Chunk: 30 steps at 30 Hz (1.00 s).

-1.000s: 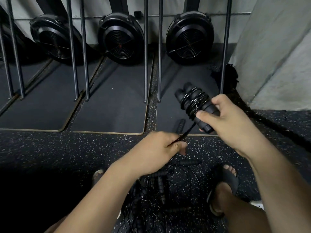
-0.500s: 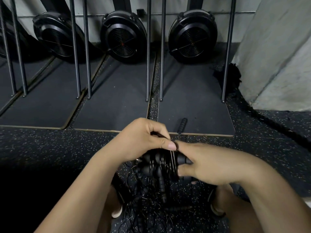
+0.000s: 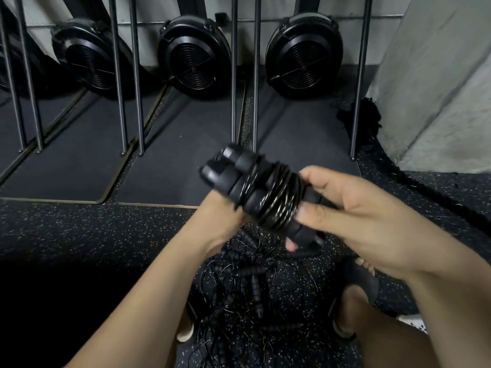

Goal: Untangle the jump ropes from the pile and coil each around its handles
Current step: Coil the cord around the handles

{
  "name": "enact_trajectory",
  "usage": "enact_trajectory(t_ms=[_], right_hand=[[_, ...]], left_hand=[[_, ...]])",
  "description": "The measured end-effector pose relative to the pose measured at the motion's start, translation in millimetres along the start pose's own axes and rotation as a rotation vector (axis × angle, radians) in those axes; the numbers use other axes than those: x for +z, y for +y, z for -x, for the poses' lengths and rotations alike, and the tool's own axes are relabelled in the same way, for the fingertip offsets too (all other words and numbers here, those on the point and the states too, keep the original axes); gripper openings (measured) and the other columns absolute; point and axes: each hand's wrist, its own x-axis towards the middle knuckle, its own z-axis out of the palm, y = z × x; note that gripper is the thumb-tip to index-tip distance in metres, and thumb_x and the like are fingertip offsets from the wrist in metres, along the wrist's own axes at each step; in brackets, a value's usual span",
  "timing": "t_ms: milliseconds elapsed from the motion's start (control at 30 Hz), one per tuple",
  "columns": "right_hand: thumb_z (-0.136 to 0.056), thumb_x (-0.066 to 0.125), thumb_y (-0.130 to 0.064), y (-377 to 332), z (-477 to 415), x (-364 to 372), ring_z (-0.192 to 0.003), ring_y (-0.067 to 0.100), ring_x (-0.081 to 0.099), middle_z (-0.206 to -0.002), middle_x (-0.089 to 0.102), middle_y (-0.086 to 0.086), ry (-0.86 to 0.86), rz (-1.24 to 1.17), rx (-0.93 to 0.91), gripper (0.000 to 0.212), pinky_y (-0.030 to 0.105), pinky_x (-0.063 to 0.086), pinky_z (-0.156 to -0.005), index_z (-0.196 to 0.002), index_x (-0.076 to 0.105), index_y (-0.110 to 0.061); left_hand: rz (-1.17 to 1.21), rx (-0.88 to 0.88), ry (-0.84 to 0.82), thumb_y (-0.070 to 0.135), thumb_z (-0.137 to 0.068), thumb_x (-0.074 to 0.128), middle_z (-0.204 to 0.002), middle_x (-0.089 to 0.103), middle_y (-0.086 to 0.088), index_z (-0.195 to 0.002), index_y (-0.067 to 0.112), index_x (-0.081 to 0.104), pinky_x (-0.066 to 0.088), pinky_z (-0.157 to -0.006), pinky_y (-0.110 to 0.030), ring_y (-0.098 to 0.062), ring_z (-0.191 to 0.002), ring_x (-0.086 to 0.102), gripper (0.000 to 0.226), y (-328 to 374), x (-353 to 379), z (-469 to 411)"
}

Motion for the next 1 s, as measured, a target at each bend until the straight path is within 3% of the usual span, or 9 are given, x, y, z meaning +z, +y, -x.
enact_trajectory(t_ms=[67, 133, 200, 367, 500, 633, 733, 900, 1000], right_hand=[[-0.1, 0.066, -0.016, 6, -7, 3, -0.093, 0.036, 0.076, -0.112, 0.075, 0.027, 0.114, -0.164, -0.017, 0.036, 0.044, 0.058, -0.085, -0.129, 0.063, 0.004], [-0.101, 0.068, -0.017, 12, -14, 2, -0.106, 0.044, 0.072, -0.124, 0.071, 0.032, 0.218, -0.294, -0.013, 0.041, 0.058, 0.053, -0.101, -0.134, 0.061, 0.006], [-0.1, 0.066, -0.017, 18, -20, -1, -0.115, 0.045, 0.068, -0.13, 0.07, 0.03, 0.316, -0.388, 0.0, 0.043, 0.065, 0.047, -0.112, -0.136, 0.06, 0.005], [-0.089, 0.073, -0.022, 34, -32, 2, -0.102, 0.029, 0.076, -0.116, 0.079, 0.015, 0.463, -0.314, 0.039, 0.038, 0.052, 0.058, -0.1, -0.123, 0.069, -0.006], [-0.09, 0.078, 0.001, 44, -32, -3, -0.102, 0.026, 0.074, -0.111, 0.079, 0.015, 0.443, -0.207, 0.079, 0.026, 0.042, 0.057, -0.096, -0.113, 0.072, -0.01], [-0.083, 0.081, 0.011, 38, -26, -10, -0.092, 0.025, 0.077, -0.103, 0.081, 0.015, 0.366, -0.126, 0.159, 0.029, 0.039, 0.059, -0.091, -0.106, 0.069, -0.004], [-0.077, 0.087, 0.007, 36, -25, -12, -0.089, 0.024, 0.076, -0.099, 0.081, 0.014, 0.347, -0.037, 0.221, 0.036, 0.047, 0.059, -0.094, -0.107, 0.068, 0.0], [-0.073, 0.096, -0.005, 33, -23, -13, -0.086, 0.017, 0.078, -0.096, 0.082, 0.003, 0.344, 0.064, 0.233, 0.059, 0.039, 0.057, -0.085, -0.12, 0.062, -0.017], [-0.079, 0.093, -0.015, 32, -21, -15, -0.092, 0.018, 0.079, -0.102, 0.083, -0.001, 0.291, 0.128, 0.207, 0.049, 0.043, 0.06, -0.091, -0.121, 0.07, -0.023]], left_hand=[[0.053, 0.069, 0.052, 0.013, -0.105, 0.062, -0.069, 0.065, -0.011, -0.079, 0.011, 0.07, 0.058, -0.086, -0.044, -0.016, -0.076, 0.058, 0.027, 5, 17, -11], [0.001, 0.124, 0.077, 0.021, -0.111, 0.056, -0.064, 0.06, 0.014, -0.078, 0.03, 0.075, 0.05, -0.073, -0.03, -0.006, -0.065, 0.054, 0.039, 2, 22, -15], [-0.098, 0.169, 0.078, 0.027, -0.113, 0.05, -0.06, 0.054, 0.024, -0.085, 0.035, 0.069, 0.039, -0.063, -0.019, 0.005, -0.057, 0.046, 0.035, 4, 30, -14], [-0.279, 0.188, 0.124, 0.032, -0.113, 0.052, -0.06, 0.054, 0.021, -0.085, 0.035, 0.059, 0.031, -0.054, -0.016, 0.001, -0.055, 0.046, 0.029, -2, 37, -15], [-0.243, 0.107, 0.085, 0.026, -0.112, 0.054, -0.059, 0.049, 0.013, -0.094, 0.023, 0.07, 0.029, -0.048, -0.023, -0.005, -0.049, 0.036, 0.024, -2, 37, -11], [-0.272, 0.012, 0.023, 0.025, -0.11, 0.057, -0.049, 0.037, 0.014, -0.073, 0.018, 0.06, 0.023, -0.045, -0.022, -0.004, -0.044, 0.027, 0.038, -5, 31, -7], [-0.294, -0.016, 0.001, 0.023, -0.11, 0.057, -0.047, 0.037, 0.015, -0.078, 0.008, 0.061, 0.023, -0.043, -0.018, -0.004, -0.042, 0.029, 0.035, -4, 29, -6], [-0.34, 0.02, 0.021, 0.021, -0.108, 0.057, -0.063, 0.045, 0.007, -0.086, 0.007, 0.065, 0.031, -0.052, -0.029, -0.01, -0.055, 0.035, 0.027, -6, 25, -9], [-0.35, 0.024, 0.011, 0.023, -0.108, 0.055, -0.063, 0.048, 0.007, -0.089, 0.012, 0.068, 0.034, -0.053, -0.031, -0.01, -0.055, 0.038, 0.025, -6, 24, -8]])
